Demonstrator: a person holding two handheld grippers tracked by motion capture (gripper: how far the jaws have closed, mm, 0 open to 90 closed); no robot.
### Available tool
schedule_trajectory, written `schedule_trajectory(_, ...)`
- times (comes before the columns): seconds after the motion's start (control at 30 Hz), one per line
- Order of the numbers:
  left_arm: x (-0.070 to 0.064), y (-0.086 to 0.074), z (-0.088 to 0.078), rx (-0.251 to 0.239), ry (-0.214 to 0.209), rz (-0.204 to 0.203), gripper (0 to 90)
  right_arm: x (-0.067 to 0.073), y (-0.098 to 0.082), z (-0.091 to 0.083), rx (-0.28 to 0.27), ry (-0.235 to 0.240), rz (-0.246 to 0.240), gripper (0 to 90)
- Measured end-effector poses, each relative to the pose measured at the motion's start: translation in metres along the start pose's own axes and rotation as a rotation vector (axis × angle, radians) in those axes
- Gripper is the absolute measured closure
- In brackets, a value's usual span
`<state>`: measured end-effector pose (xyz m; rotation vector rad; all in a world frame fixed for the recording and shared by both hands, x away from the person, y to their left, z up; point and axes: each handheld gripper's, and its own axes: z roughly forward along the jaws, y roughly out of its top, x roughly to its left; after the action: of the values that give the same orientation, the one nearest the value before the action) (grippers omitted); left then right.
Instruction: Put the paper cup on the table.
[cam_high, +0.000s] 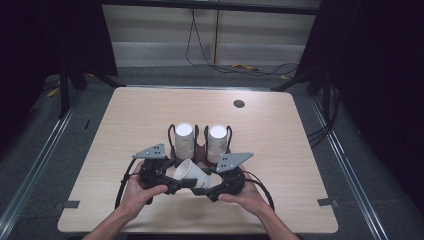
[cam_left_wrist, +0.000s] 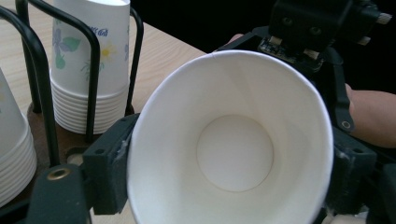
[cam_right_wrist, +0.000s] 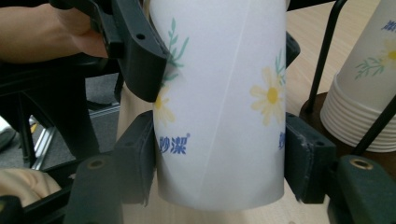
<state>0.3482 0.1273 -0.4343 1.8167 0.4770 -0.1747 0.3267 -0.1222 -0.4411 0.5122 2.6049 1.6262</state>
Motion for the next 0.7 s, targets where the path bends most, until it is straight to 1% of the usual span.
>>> schedule_trajectory(0.03,-0.0007,0.0001,-0.0002,-0.004,-0.001,0.000,21.0,0.0000,-0.0001,0.0003,0.002,0.009,0.010,35.4)
schedule_trajectory(0.2,-0.0016,-0.0002,-0.0006,-0.003,0.006,0.019,23.7,-0.0010,-0.0009,0.0023,0.015,0.013,0.011,33.8)
schedule_trajectory(0.23,-0.0019,-0.0002,-0.0007,-0.003,0.010,0.021,24.2,-0.0018,-0.0013,0.0029,0.017,0.016,0.017,33.3)
schedule_trajectory(0.3,-0.0026,-0.0003,-0.0014,-0.005,0.019,0.035,24.3,-0.0034,-0.0018,0.0040,0.025,0.017,0.028,31.2)
schedule_trajectory(0.33,-0.0026,-0.0001,-0.0019,-0.004,0.020,0.033,24.3,-0.0039,-0.0021,0.0045,0.025,0.018,0.033,29.4)
schedule_trajectory(0.43,-0.0007,-0.0001,-0.0026,0.003,0.021,0.030,24.3,-0.0055,-0.0036,0.0059,0.042,0.012,0.045,25.8)
schedule_trajectory(0.5,-0.0001,-0.0014,-0.0022,0.010,0.023,0.030,24.3,-0.0066,-0.0048,0.0070,0.052,-0.001,0.057,19.4)
schedule_trajectory(0.6,0.0008,-0.0021,-0.0018,0.021,0.025,0.032,24.1,-0.0076,-0.0058,0.0070,0.056,-0.007,0.068,17.5)
schedule_trajectory(0.67,0.0018,-0.0016,-0.0028,0.021,0.041,0.034,23.7,-0.0085,-0.0060,0.0060,0.062,-0.016,0.072,16.5)
schedule_trajectory(0.7,0.0024,-0.0013,-0.0036,0.020,0.042,0.031,23.6,-0.0091,-0.0062,0.0054,0.061,-0.023,0.074,16.5)
